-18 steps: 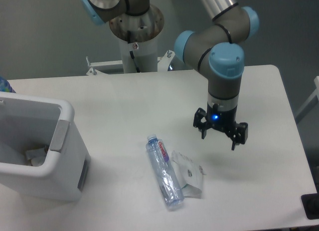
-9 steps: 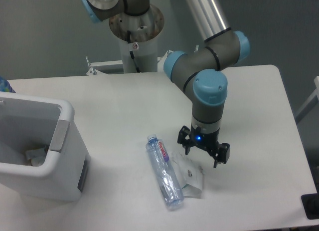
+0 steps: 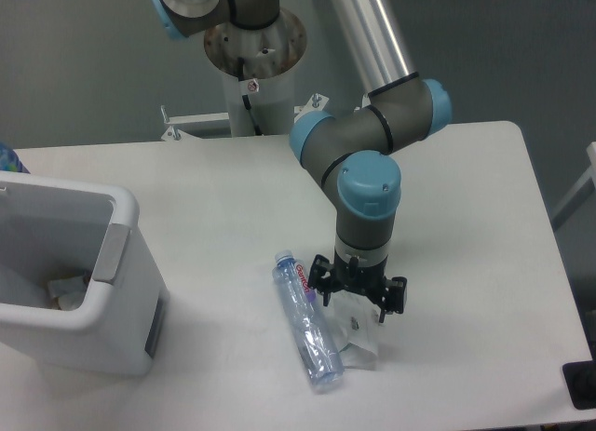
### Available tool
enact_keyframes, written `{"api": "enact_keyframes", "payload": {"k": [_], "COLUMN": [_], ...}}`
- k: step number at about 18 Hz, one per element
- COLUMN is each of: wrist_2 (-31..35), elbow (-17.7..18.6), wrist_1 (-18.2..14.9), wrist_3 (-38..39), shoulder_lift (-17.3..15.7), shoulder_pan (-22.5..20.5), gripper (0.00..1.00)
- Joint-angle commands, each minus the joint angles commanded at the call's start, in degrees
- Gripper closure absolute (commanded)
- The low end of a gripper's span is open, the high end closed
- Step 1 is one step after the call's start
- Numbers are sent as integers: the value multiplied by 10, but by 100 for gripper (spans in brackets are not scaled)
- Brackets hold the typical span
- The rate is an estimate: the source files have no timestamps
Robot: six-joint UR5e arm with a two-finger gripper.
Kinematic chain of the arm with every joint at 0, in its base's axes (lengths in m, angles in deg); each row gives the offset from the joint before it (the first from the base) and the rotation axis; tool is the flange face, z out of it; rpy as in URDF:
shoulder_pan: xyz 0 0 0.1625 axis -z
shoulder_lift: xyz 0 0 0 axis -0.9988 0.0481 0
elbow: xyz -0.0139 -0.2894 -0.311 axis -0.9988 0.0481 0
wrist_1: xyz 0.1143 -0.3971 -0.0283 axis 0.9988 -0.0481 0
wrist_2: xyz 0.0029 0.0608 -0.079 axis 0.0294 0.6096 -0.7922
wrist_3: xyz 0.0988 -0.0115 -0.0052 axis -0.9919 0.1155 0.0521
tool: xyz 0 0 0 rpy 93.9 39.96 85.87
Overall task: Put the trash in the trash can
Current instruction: 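Close the gripper on the crumpled white paper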
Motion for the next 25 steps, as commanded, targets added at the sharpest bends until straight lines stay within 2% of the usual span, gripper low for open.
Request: {"api": "enact_keyframes", "payload": {"k": [8, 13, 14, 16, 17, 18, 25], "wrist_2": [0, 0, 0, 1, 1, 0, -1], "elbow": [-2, -32, -39, -43, -44, -44, -47], "wrist_1": [0, 0, 0, -1, -1, -2, -2], "wrist_3": [18, 26, 27, 29, 29, 26, 21], "shoulder_lift": [8, 37, 43, 46, 45, 44, 37], "shoulder_pan": [4, 13, 15, 15, 15, 15, 11], "gripper": [0, 1, 11, 51, 80, 100, 100]}}
